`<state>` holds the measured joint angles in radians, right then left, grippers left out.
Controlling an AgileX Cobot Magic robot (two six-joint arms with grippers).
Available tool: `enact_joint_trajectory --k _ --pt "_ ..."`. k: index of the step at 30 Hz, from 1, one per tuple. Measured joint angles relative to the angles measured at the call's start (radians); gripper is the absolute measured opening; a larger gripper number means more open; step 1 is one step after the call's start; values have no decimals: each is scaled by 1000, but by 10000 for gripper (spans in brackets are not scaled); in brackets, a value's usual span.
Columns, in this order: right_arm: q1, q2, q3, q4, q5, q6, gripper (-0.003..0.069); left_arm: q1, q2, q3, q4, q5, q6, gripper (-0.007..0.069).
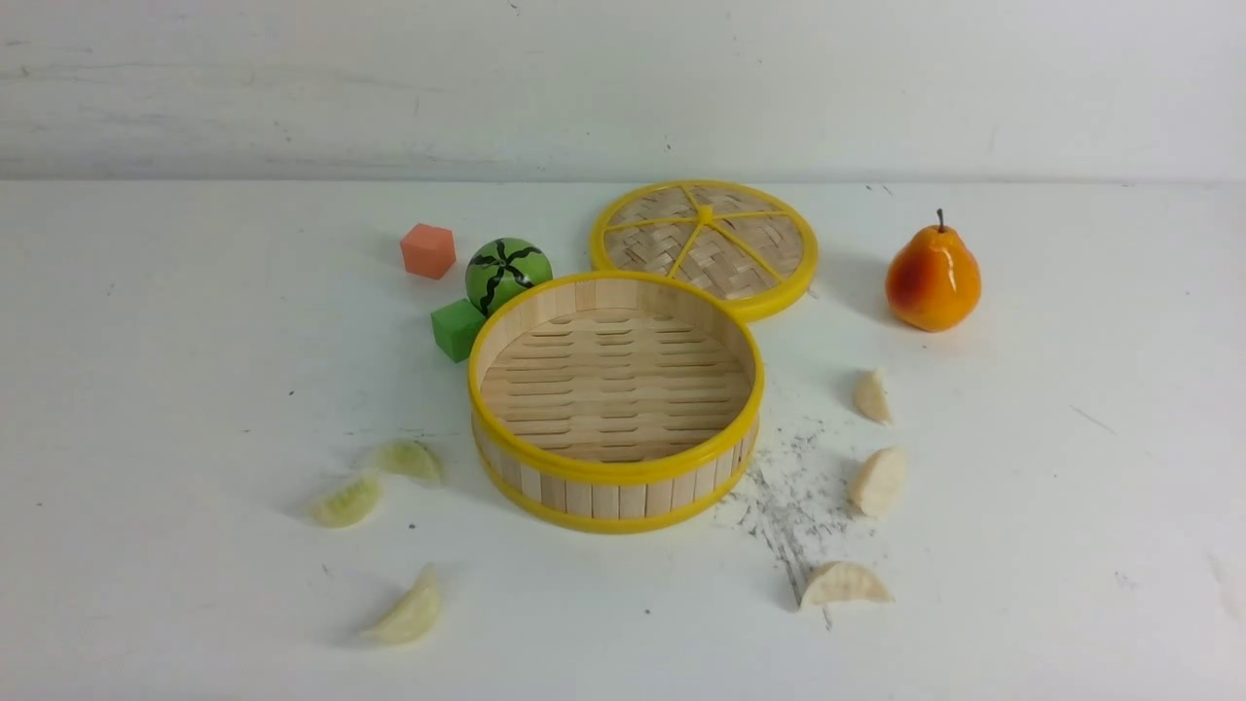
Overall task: Put the dumplings into the steamer on the white table.
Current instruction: 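Reach for and grasp a dumpling on the table with the left gripper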
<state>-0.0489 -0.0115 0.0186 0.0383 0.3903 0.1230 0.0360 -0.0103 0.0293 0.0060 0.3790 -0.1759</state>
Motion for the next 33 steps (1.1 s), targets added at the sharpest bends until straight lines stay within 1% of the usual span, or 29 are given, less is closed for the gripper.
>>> enact_joint_trajectory --k 4,9,12,15,20,22,25,27,29,32,33 --pt "0 0 0 -7 0 0 240 0 0 0 3 -33 0 239" --pt "0 0 0 -51 -3 0 240 0 0 0 3 -143 0 237" --pt "0 0 0 -103 -16 0 240 0 0 0 3 -247 0 238" --pt "0 0 9 -161 -88 0 240 0 0 0 19 -362 0 238" --pt "0 0 10 -226 -383 0 240 0 0 0 56 -546 0 238" --pt "0 0 10 -236 -562 0 240 0 0 0 62 -642 0 238" --pt "0 0 10 -244 -779 0 240 0 0 0 64 -741 0 238" --pt "0 0 10 -247 -966 0 240 0 0 0 63 -838 0 238" --pt "0 0 10 -246 -1104 6 240 0 0 0 63 -919 -2 238" --pt "0 0 10 -233 -1188 47 240 0 0 0 62 -1026 -42 238" --pt "0 0 10 -227 -1201 75 240 0 0 0 61 -1052 -81 238"
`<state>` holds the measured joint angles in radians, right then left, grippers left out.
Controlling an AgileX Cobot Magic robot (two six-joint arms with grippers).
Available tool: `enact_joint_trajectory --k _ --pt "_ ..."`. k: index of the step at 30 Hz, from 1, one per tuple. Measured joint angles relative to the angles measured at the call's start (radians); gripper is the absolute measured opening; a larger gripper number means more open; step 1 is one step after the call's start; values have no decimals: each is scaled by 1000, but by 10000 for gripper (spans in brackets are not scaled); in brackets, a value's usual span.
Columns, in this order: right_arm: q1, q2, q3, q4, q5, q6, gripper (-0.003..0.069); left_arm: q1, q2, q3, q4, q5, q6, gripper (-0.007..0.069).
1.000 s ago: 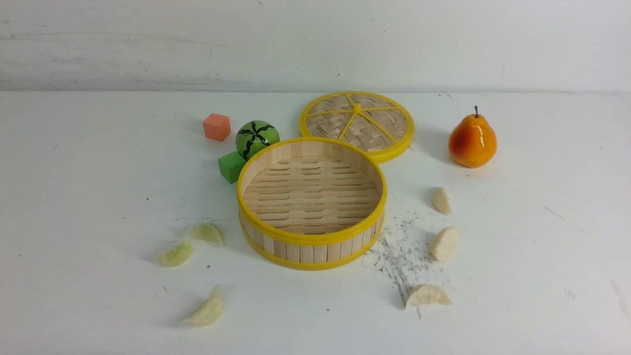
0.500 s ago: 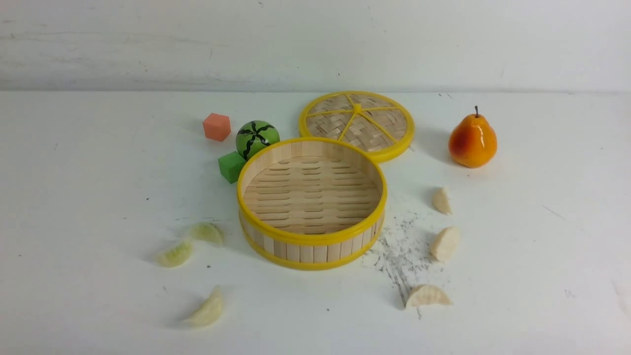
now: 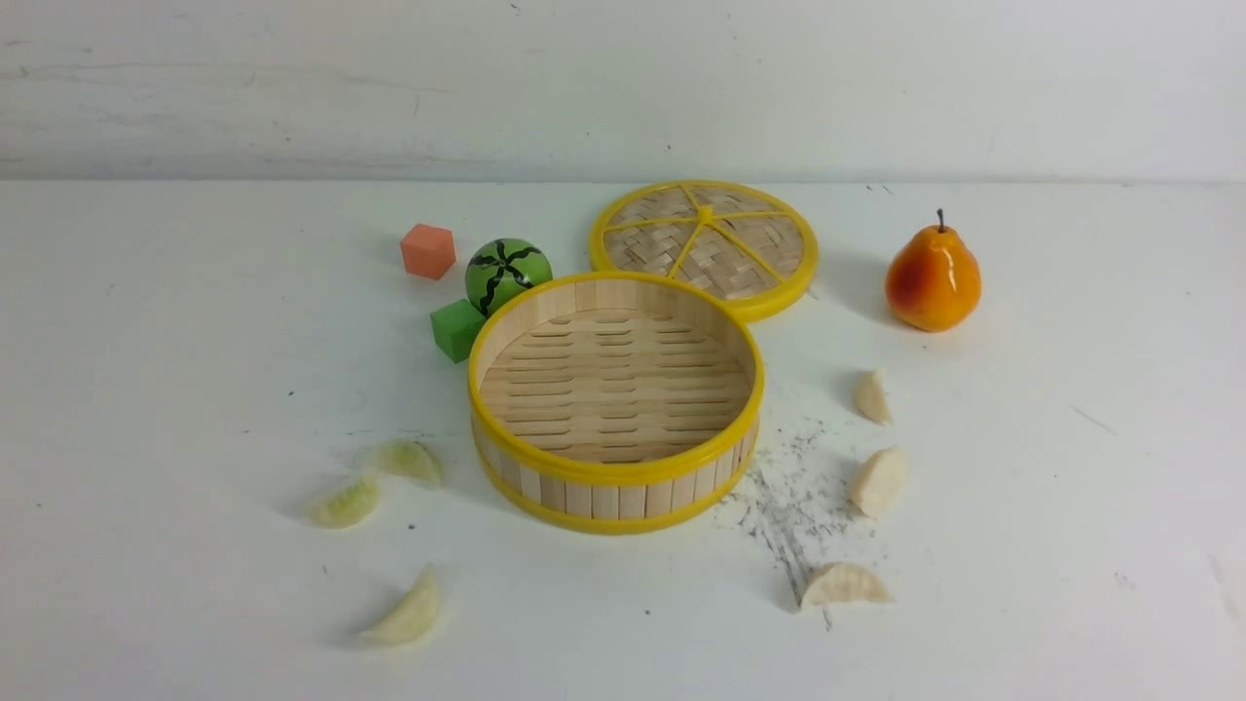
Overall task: Put the dumplings into the steamer on the white table.
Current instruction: 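Reach for and grasp a dumpling on the table with the left gripper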
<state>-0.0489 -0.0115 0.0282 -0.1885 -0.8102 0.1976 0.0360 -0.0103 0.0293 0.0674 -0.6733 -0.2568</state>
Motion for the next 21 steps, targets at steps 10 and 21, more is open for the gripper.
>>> enact_joint_trajectory --k 10,21 --pt "0 0 -215 23 256 154 164 0 8 -307 18 127 -284 74" --pt "0 248 -476 -9 998 101 -6 0 469 -774 95 758 -310 -12"
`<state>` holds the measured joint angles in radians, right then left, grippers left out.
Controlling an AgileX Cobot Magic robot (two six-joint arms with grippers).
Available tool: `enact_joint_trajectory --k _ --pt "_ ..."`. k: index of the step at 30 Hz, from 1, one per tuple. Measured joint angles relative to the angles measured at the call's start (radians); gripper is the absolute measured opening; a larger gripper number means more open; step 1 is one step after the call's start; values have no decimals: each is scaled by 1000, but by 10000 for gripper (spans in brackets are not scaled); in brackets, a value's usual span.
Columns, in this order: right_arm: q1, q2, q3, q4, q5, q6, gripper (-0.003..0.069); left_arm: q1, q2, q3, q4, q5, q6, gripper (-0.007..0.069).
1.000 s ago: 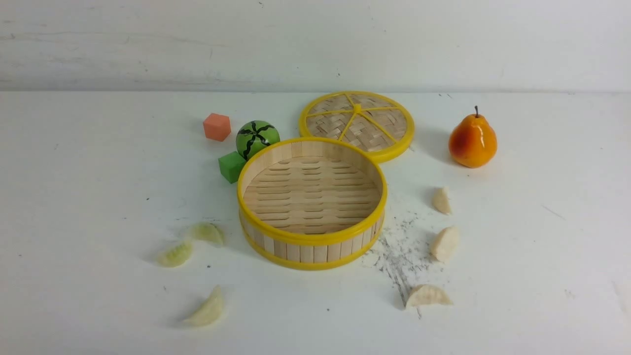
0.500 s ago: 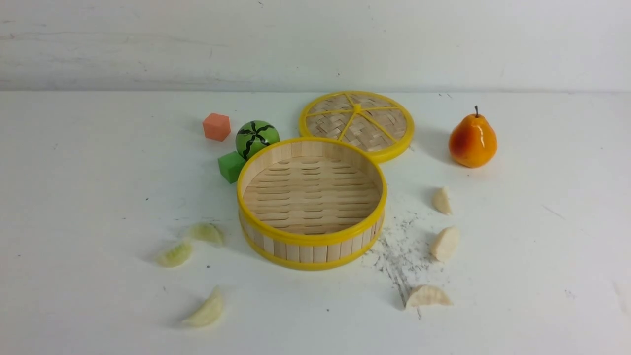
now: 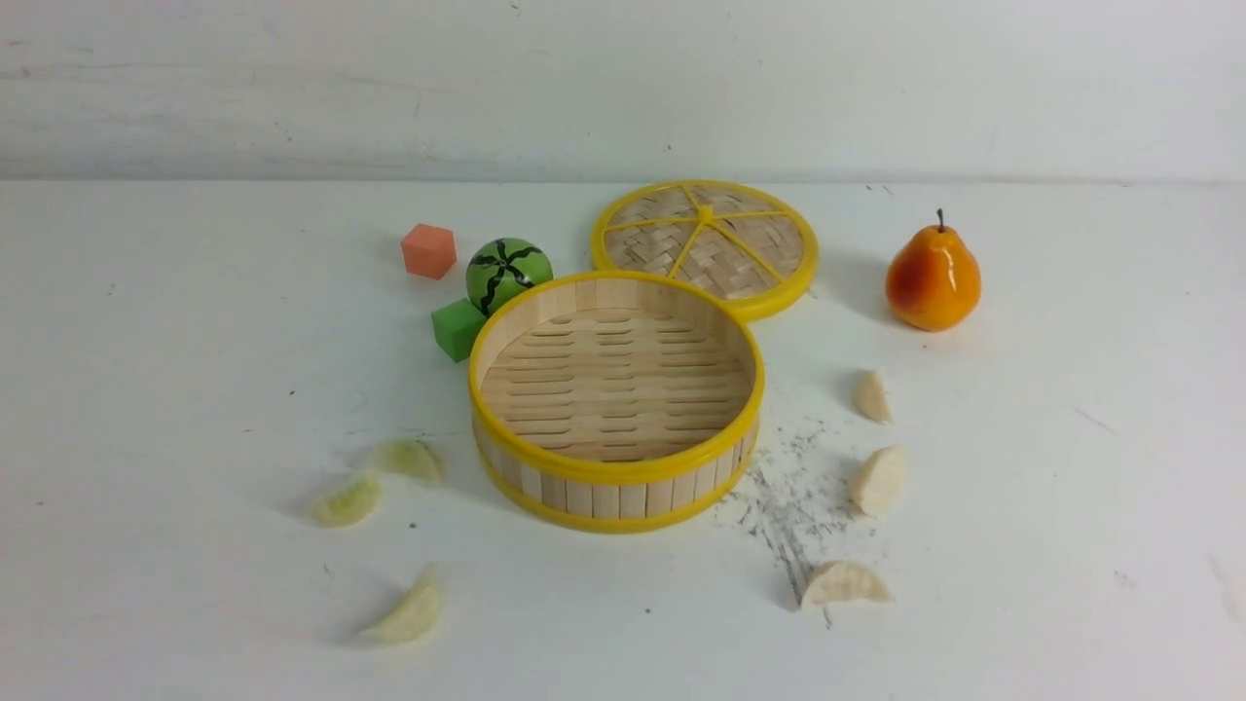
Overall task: Put the dumplings into the steamer on the white table.
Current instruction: 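Reach for and grasp a dumpling on the table with the left gripper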
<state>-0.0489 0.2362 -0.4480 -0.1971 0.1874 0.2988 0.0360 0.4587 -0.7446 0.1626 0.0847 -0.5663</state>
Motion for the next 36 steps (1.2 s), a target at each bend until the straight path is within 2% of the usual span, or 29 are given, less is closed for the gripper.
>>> enact_joint_trajectory --k 3,5,8,12,16,19,24,26,30,34,36 --pt "0 126 2 -11 224 -5 -6 0 190 -38 -68 262 11 -12" --pt "0 193 5 -12 302 -15 -6 0 273 -44 -143 352 68 -12" --pt "4 277 5 20 327 -50 -5 0 385 -45 -325 447 252 -12" --pt "66 385 5 132 326 -152 -4 0 557 -85 -610 594 544 -12" --pt "160 522 5 228 298 -271 -4 -5 760 -179 -729 702 706 -12" --pt "233 607 5 284 268 -311 -4 -5 900 -261 -719 737 746 -12" --pt "318 662 5 303 251 -356 -4 -5 1080 -387 -608 771 756 -10" --pt "331 664 5 304 246 -360 -4 -13 1138 -419 -560 771 756 17" --pt "339 665 5 307 232 -363 -4 -69 1220 -447 -460 739 757 138" --pt "339 665 5 307 218 -363 -3 -158 1294 -448 -311 601 756 298" --pt "339 665 5 307 218 -363 -2 -181 1321 -449 -249 551 750 343"
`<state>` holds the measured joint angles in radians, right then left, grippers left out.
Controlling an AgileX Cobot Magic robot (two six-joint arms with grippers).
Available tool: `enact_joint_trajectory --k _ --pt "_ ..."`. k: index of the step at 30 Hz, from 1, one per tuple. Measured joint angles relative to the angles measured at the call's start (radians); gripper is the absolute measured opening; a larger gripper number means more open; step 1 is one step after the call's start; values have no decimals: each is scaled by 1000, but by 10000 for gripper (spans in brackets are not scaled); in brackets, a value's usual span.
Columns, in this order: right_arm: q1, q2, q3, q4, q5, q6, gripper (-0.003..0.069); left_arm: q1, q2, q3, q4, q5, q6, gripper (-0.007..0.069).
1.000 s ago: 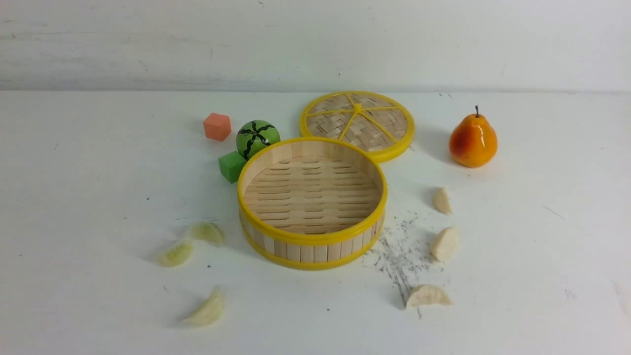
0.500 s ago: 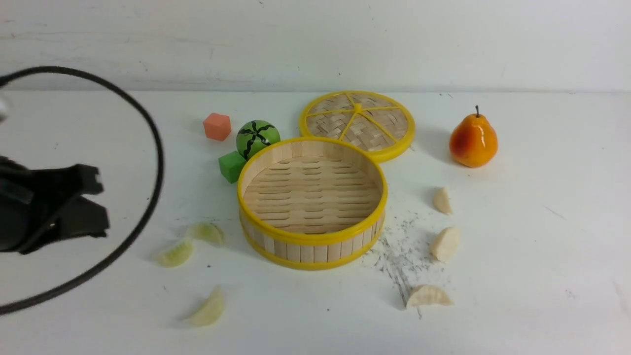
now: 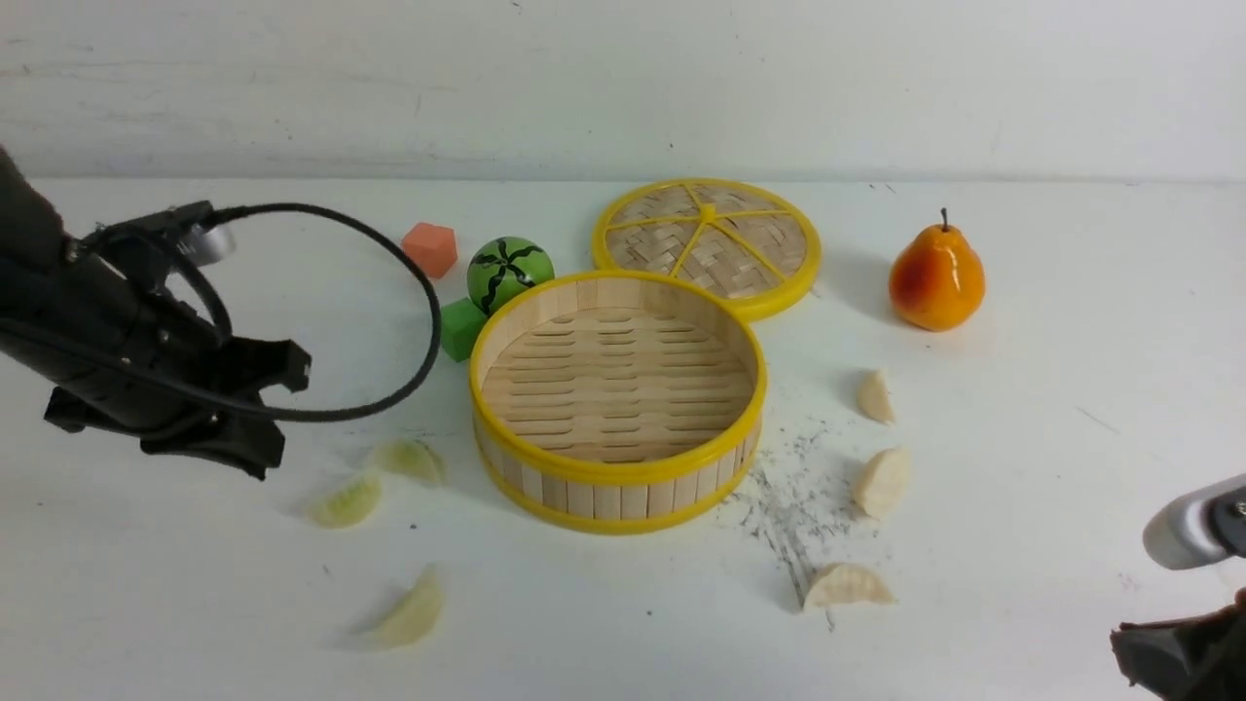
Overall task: Put the dumplings into the steamer on the white table.
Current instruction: 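Reach for and grasp a dumpling on the table with the left gripper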
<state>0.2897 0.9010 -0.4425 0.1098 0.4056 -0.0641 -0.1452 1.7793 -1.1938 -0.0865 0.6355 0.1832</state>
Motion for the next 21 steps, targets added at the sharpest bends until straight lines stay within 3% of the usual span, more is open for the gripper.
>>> enact_joint_trajectory --k 4,9,12,14,16,21 --pt "0 0 0 0 -1 0 -1 -26 59 -4 76 -87 -6 387" --pt "0 0 0 -1 -2 0 2 -33 132 -5 86 -125 -8 382" --pt "0 0 0 -3 -4 0 3 -34 150 -12 86 -119 -10 342" --pt "0 0 0 -3 -4 0 5 -34 154 -15 49 -106 -29 231" --pt "0 0 0 -3 -4 0 6 -34 150 -19 32 -96 -52 171" --pt "0 0 0 -3 -4 0 8 -34 124 -54 8 23 -147 174"
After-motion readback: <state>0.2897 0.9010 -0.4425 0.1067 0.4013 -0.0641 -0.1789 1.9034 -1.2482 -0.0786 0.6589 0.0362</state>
